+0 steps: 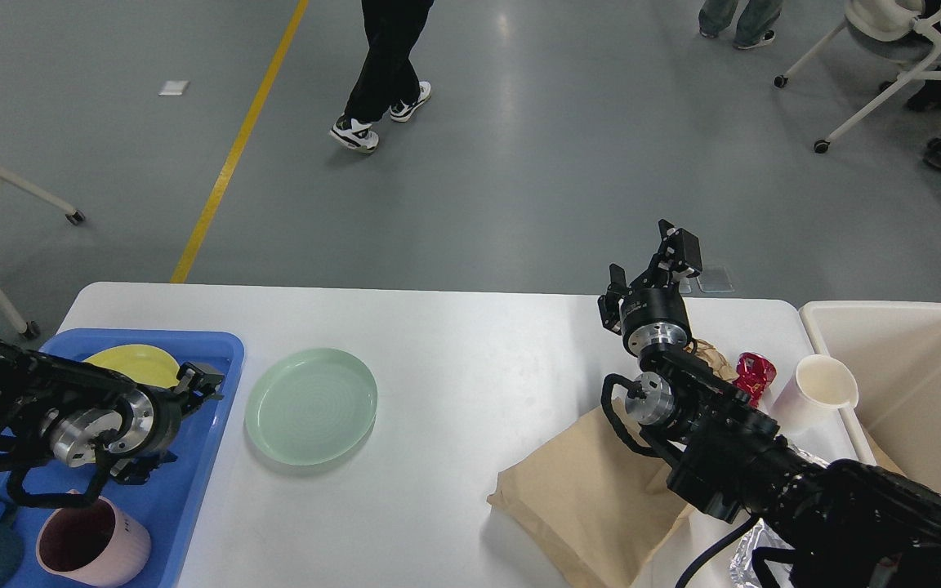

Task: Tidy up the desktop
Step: 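Move the left gripper to the rim of the pale green plate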

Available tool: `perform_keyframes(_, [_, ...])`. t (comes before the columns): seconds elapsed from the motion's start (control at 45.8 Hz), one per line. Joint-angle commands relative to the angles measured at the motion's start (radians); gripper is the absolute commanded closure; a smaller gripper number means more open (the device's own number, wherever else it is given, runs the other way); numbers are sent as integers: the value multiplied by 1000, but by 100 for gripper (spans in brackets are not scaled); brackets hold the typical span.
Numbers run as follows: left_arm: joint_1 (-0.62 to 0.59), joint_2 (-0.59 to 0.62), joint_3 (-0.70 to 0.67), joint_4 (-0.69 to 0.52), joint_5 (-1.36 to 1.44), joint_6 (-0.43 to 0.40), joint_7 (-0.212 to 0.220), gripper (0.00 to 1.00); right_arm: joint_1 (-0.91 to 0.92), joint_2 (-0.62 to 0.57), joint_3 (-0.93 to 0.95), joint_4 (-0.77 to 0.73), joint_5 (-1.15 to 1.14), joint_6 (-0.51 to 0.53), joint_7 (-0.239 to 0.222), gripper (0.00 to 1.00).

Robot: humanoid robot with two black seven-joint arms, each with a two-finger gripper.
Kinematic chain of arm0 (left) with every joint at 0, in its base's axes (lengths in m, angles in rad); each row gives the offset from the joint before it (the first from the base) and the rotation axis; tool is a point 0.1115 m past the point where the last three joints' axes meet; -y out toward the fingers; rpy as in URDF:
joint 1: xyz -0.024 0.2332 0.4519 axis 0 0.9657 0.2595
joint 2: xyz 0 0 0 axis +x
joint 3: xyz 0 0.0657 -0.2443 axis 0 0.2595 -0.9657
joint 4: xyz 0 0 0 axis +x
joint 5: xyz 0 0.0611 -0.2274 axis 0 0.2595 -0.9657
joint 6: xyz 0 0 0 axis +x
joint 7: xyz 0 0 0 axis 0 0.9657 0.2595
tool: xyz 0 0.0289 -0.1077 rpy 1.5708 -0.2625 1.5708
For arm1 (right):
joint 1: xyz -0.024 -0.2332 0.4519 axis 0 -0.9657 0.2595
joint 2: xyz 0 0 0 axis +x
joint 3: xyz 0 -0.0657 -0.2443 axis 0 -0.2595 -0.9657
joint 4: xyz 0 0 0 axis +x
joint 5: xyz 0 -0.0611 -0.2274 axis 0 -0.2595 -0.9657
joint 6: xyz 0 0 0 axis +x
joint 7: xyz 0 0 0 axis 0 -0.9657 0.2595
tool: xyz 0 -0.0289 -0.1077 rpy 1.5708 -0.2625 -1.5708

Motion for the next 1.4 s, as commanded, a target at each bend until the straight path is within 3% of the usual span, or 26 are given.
perform_keyframes(0.0, [17, -59, 0, 4, 0, 1, -1, 4, 0, 0, 0, 1, 0, 0, 0, 0])
perform_keyframes(1.376, [50, -86, 3, 10, 0, -1, -2, 4, 0, 0, 0, 1, 0, 0, 0, 0])
